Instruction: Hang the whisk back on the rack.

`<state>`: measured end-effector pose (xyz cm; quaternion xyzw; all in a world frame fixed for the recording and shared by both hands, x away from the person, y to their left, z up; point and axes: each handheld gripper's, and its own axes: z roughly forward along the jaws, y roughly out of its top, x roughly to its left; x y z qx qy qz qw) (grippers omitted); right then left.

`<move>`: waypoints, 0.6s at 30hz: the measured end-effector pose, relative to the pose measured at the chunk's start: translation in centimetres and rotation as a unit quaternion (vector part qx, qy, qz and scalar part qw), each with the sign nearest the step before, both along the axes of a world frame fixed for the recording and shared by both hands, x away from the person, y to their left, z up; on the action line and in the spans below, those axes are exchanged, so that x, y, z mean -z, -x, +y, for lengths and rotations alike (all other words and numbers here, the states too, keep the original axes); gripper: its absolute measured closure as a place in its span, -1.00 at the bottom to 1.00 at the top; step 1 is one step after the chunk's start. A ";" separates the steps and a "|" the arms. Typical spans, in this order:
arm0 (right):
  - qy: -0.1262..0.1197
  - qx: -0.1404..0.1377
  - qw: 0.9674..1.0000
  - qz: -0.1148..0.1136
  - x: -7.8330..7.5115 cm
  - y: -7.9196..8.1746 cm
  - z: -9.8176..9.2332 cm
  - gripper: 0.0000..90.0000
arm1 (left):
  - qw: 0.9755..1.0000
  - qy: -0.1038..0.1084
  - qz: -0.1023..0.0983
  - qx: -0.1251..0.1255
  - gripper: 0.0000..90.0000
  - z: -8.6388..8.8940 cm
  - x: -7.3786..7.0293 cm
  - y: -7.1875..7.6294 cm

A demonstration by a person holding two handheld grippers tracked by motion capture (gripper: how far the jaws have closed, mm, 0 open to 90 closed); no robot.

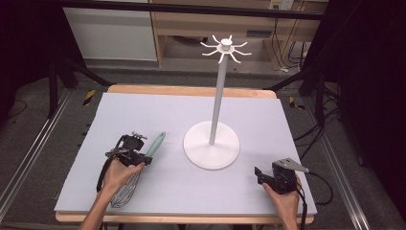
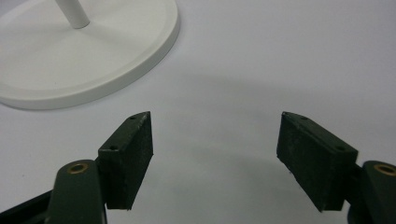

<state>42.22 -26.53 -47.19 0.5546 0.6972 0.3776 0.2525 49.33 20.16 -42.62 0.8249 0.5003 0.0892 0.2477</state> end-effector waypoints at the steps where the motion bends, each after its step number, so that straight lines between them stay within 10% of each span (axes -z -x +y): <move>1: 0.000 0.000 1.000 0.000 0.0 0.0 0.0 -0.39 | 1.000 0.003 -0.003 0.001 0.53 0.1 -0.2 0.1; 8: 0.000 0.001 1.000 0.000 0.0 0.0 0.0 -0.39 | 0.999 0.033 -0.036 0.004 0.53 0.8 -1.8 1.2; 18: -0.001 0.002 1.000 0.000 0.0 0.0 0.0 -0.39 | 0.991 0.082 -0.106 0.012 0.53 1.4 -4.2 3.1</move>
